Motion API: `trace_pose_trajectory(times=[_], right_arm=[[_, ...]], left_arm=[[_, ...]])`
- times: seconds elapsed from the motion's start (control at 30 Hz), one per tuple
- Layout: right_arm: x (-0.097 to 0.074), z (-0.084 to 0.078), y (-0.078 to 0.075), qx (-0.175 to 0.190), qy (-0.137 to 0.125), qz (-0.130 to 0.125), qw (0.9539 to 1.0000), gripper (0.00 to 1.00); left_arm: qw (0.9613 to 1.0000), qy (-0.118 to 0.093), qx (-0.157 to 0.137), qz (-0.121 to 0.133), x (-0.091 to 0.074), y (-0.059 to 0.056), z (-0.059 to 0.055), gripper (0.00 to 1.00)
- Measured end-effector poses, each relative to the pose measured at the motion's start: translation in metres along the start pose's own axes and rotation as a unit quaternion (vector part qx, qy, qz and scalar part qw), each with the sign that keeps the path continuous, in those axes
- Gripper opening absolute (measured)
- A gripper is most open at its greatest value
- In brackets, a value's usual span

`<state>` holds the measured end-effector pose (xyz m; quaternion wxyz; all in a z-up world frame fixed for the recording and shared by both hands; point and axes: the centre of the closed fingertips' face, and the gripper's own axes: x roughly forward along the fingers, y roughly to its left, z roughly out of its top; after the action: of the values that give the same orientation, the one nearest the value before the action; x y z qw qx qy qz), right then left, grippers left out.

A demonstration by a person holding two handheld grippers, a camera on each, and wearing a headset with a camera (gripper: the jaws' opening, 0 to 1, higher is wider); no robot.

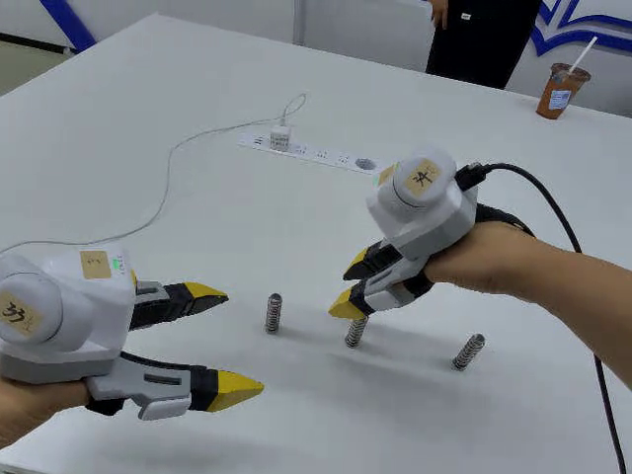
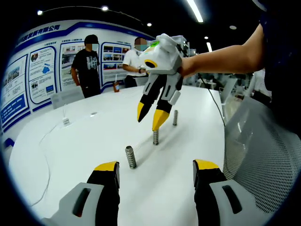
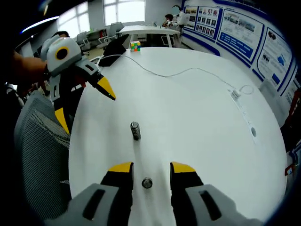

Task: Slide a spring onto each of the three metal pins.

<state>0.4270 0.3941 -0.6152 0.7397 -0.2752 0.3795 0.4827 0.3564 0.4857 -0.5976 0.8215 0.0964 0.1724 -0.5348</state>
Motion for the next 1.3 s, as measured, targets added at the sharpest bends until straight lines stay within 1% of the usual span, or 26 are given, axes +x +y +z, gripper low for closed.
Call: trace_pose_trajectory(times=[0.27, 0.63, 0.83, 0.97, 1.1, 1.3], right_arm=[[-0.014, -0.016, -0.004, 0.025, -0.015, -0.019, 0.9994, 0.33], [-0.034, -0.034, 0.002, 0.047, -0.040, -0.041, 0.9972, 0.36], [-0.043, -0.044, 0.009, 0.056, -0.054, -0.052, 0.9956, 0.37], [-0.048, -0.047, 0.014, 0.060, -0.066, -0.058, 0.9943, 0.38], [-0.053, -0.049, 0.021, 0.065, -0.084, -0.063, 0.9924, 0.39], [-0.059, -0.056, 0.030, 0.070, -0.097, -0.070, 0.9904, 0.39]], left_arm=[[1.0000, -0.001, 0.001, 0.002, 0.001, 0.002, 0.002, 0.66], [1.0000, 0.000, 0.003, 0.001, 0.002, 0.001, 0.006, 0.68], [1.0000, -0.001, 0.003, -0.001, 0.002, -0.002, 0.006, 0.69], [1.0000, -0.001, 0.003, -0.001, 0.001, -0.003, 0.007, 0.69], [1.0000, -0.002, 0.002, 0.001, -0.001, -0.004, 0.007, 0.69], [1.0000, -0.003, 0.001, 0.001, -0.002, -0.007, 0.006, 0.70]])
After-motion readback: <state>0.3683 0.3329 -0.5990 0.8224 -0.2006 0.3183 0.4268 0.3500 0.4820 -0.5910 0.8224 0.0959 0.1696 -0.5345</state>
